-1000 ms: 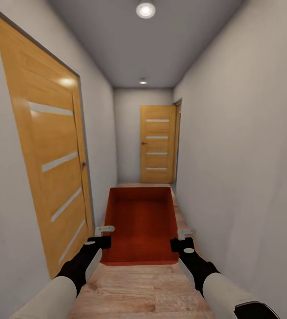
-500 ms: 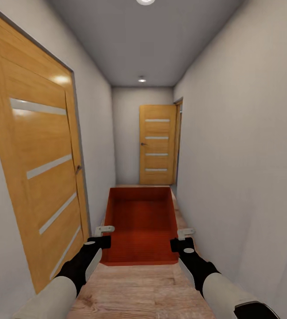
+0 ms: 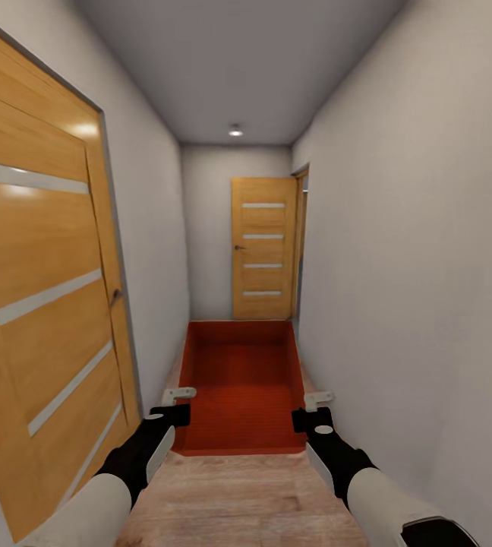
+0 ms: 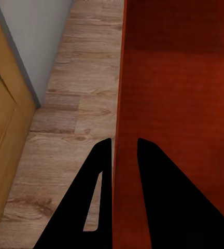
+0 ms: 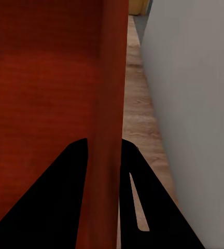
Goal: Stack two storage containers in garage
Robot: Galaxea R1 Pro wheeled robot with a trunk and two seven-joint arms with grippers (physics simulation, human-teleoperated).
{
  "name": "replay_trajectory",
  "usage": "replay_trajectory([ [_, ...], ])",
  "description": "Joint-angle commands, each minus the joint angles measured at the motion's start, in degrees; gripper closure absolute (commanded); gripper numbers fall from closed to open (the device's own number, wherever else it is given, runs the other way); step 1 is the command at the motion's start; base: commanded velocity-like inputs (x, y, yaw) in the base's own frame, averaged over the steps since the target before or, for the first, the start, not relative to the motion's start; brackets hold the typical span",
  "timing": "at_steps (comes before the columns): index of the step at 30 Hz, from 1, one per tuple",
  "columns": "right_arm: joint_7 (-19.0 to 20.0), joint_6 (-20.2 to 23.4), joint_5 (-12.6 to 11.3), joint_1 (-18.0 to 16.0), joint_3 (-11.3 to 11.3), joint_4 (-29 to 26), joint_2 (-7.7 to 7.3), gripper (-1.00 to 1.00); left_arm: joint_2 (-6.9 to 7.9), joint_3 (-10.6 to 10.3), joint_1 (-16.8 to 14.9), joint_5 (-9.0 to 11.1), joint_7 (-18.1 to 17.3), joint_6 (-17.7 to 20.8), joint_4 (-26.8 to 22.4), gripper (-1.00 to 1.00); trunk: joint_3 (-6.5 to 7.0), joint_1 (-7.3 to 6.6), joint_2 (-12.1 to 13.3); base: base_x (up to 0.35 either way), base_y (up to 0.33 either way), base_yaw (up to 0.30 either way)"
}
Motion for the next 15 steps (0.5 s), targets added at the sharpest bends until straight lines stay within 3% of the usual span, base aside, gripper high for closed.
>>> replay_trajectory([
  [1,-0.4,0.0,0.0,0.0,-0.3,0.2,-0.46,1.00,0.21,1.2,-0.1,-1.0,0.9,-1.1,-0.3,1.00,-0.06,0.05,-0.1,0.324,0.000,-0.013],
  [15,-0.4,0.0,0.0,0.0,-0.3,0.2,-0.46,1.00,0.21,1.2,-0.1,-1.0,0.9,-1.1,-0.3,1.00,-0.06,0.05,-0.1,0.323,0.000,-0.001],
])
